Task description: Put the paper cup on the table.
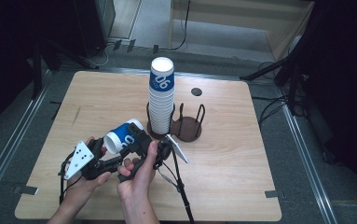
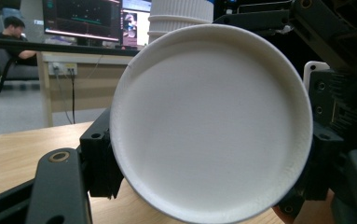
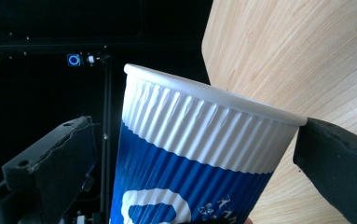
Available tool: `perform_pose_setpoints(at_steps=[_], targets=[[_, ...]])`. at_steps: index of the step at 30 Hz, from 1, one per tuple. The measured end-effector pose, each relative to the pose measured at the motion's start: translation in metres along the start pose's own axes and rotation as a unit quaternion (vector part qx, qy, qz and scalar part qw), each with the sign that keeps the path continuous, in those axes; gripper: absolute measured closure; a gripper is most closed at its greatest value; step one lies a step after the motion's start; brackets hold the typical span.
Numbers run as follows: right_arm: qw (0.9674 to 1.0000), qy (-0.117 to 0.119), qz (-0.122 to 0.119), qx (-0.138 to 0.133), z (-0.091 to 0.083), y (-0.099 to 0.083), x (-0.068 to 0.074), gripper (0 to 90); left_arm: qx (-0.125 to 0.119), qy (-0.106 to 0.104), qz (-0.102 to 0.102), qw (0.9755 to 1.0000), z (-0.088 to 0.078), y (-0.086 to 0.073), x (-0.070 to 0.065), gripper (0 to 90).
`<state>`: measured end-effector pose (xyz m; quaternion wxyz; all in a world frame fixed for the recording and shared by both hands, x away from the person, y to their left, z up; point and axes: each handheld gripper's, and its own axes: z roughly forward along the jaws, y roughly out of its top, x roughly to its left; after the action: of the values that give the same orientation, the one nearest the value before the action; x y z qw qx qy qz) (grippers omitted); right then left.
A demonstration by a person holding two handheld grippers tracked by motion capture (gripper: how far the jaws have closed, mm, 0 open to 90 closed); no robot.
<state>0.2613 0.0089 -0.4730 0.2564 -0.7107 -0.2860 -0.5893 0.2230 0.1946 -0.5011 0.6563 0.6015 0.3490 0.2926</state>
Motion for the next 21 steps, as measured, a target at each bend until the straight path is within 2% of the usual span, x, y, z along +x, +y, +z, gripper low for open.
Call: perform_pose_setpoints(at_steps=[5, 11, 18, 21], targets=[[0.9999, -0.005, 0.008, 0.014, 0.003, 0.002, -0.003, 0.0, 0.005, -0.004, 0.004, 1.0000, 0.000, -0.001, 0.001, 27.0], [0.9990, 0.001, 0.025, 0.038, 0.006, 0.008, -0.009, 1.1, 0.009, -0.012, 0.004, 0.9999, 0.000, -0.002, 0.002, 27.0], [0.9986, 0.002, 0.033, 0.042, 0.006, 0.010, -0.010, 4.1, 0.009, -0.020, 0.009, 0.9997, 0.000, -0.002, 0.000, 27.1], [0.9990, -0.004, 0.033, 0.031, 0.004, 0.011, -0.010, 6.9, 0.004, -0.026, 0.008, 0.9996, -0.001, -0.001, 0.000, 27.1]])
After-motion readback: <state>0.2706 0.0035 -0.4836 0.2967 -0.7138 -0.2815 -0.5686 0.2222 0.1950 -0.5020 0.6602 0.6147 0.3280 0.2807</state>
